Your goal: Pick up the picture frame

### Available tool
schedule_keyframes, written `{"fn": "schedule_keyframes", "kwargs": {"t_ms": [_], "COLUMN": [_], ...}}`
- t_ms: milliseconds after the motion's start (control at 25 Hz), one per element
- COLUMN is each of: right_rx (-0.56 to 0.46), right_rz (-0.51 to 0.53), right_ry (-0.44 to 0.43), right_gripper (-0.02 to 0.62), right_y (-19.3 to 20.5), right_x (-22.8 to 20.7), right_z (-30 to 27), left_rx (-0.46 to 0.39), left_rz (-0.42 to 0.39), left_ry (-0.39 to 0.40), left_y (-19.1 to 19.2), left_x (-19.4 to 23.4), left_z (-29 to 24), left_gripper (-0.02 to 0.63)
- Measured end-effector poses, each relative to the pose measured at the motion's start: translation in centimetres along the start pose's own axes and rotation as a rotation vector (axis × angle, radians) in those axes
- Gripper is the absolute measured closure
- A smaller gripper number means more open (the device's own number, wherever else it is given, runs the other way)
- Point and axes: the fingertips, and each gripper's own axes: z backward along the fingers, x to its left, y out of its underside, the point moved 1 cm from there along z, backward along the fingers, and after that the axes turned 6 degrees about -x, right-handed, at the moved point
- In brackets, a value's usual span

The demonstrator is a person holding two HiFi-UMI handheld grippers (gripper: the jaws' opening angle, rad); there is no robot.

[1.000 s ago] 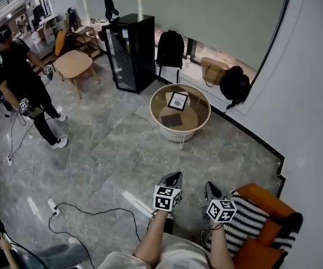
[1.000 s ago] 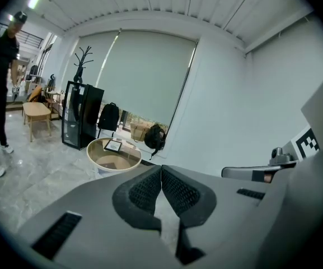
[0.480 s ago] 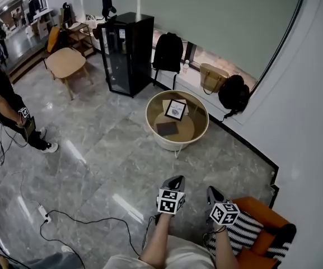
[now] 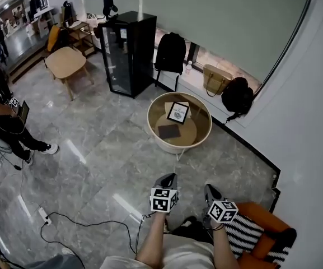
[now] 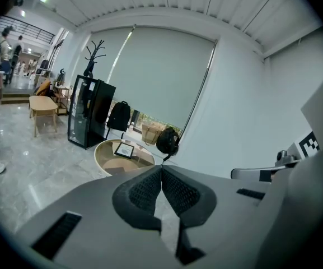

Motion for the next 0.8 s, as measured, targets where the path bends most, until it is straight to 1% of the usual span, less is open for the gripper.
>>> {"fn": "schedule_keyframes", "kwargs": {"t_ms": [120, 240, 440, 640, 720, 800], "right_rx": [-0.008, -0.003, -0.033, -0.056, -0.058, -0.048], "right_rz": [-0.028, -0.024, -0.059, -0.078, -0.053, 0.015], "right_ry": [0.002, -0.01, -0.045, -0.069, -0.075, -0.093], "right_gripper": [0.561, 0.561, 0.561, 0.561, 0.561, 0.56], "right_y": [-0.5, -1.4, -5.1, -8.7, -10.2, -11.5], "right_x": [-0.8, -1.3, -2.5, -5.0, -5.9, -6.4], "right_z": [-1.4, -2.8, -6.6, -10.6, -12.1, -13.6], "left_rx": [0.008, 0.027, 0.009, 0.001, -0.003, 0.009], "left_rz": [-0.005, -0.029, -0.059, -0.1, -0.109, -0.126], "left_ry": [0.0, -0.002, -0.03, -0.055, -0.062, -0.064], "left_y": [-0.3, -0.8, -4.5, -7.7, -8.8, -9.3], "left_x": [0.3, 0.4, 1.3, 1.3, 1.1, 0.6], "left_z": [-1.2, -2.4, -5.4, -9.4, -11.0, -12.7], "left_gripper": [0.586, 0.586, 0.586, 0.586, 0.586, 0.586]}}
